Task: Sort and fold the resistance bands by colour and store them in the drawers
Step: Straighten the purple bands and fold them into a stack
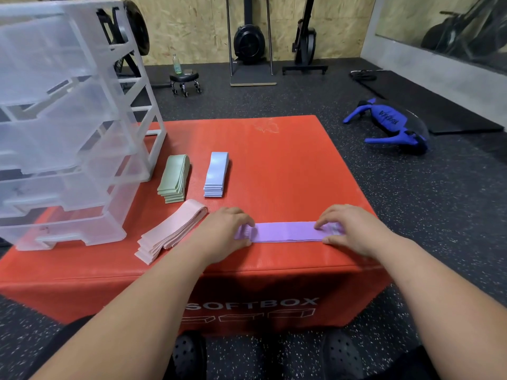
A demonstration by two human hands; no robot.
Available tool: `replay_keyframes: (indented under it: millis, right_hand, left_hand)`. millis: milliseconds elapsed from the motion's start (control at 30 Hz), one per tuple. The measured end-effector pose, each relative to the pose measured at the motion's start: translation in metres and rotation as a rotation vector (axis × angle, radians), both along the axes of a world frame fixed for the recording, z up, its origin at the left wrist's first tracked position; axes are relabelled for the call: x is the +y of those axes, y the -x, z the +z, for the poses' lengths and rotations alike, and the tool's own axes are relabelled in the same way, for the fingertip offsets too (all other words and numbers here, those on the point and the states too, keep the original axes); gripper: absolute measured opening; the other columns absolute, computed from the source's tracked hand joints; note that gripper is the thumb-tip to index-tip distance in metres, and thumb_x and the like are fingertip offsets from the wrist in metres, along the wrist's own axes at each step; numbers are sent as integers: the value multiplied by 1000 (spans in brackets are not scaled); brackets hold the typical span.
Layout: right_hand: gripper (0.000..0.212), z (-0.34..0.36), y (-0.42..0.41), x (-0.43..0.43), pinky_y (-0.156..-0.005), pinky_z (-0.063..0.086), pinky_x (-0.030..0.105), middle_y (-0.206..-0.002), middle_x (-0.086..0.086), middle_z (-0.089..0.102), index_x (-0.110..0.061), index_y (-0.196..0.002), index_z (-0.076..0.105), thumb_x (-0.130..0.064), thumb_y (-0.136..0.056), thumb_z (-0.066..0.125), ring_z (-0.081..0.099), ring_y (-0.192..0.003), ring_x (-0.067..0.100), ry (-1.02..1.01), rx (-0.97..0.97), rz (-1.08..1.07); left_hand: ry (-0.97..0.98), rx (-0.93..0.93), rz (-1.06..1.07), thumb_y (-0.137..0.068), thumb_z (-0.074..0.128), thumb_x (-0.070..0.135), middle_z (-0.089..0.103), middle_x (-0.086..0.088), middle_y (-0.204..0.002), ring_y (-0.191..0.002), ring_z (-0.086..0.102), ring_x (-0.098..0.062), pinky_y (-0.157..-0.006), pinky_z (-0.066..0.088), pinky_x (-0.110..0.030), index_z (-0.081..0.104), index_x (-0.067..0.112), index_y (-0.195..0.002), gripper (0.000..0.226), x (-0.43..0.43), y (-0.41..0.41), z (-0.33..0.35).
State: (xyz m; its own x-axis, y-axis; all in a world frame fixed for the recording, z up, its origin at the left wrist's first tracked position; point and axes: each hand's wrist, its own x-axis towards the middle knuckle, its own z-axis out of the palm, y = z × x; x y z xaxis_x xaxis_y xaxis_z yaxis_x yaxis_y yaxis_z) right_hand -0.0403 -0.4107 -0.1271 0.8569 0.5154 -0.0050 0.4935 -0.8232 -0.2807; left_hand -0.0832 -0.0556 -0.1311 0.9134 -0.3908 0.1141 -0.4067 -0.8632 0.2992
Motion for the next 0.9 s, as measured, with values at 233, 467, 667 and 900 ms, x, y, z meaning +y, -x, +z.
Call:
replay_keyframes:
  millis: [233, 467, 667, 900]
  right_hand:
    - [48, 7, -3, -13, -103, 46, 31, -121, -22, 65, -42, -118, 72, -37, -73, 89, 60, -113, 5, -38, 39, -30]
    - [51, 8, 0, -25, -103, 48, 35, -121, -21, 67, -41, -121, 71, -37, -73, 89, 62, -114, 10, -38, 36, -84]
    - [44, 11, 3, -29, -95, 50, 33, -107, -8, 71, -30, -127, 68, -38, -86, 82, 67, -101, 16, -203, 61, -443]
    - [52, -3, -1, -20, -92, 54, 35, -104, 3, 77, -19, -123, 68, -30, -76, 84, 71, -100, 24, -172, 230, -670]
  left_hand:
    - [25, 19, -1, -83, 84, 45, 63, 12, -120, -111, 58, -13, -93, 49, -33, 68, 33, -128, 49, 4, -1, 2]
    - [17, 46, 10, -83, 84, 43, 62, 15, -119, -111, 60, -13, -94, 52, -40, 68, 36, -124, 45, 5, -2, 5]
    - [16, 25, -17, -83, 84, 48, 62, 13, -124, -114, 58, -12, -90, 44, -26, 66, 35, -131, 52, -1, -3, 3]
    - [49, 71, 7, -85, 83, 39, 63, 13, -120, -113, 58, -13, -91, 46, -29, 70, 33, -126, 43, -6, -3, 5]
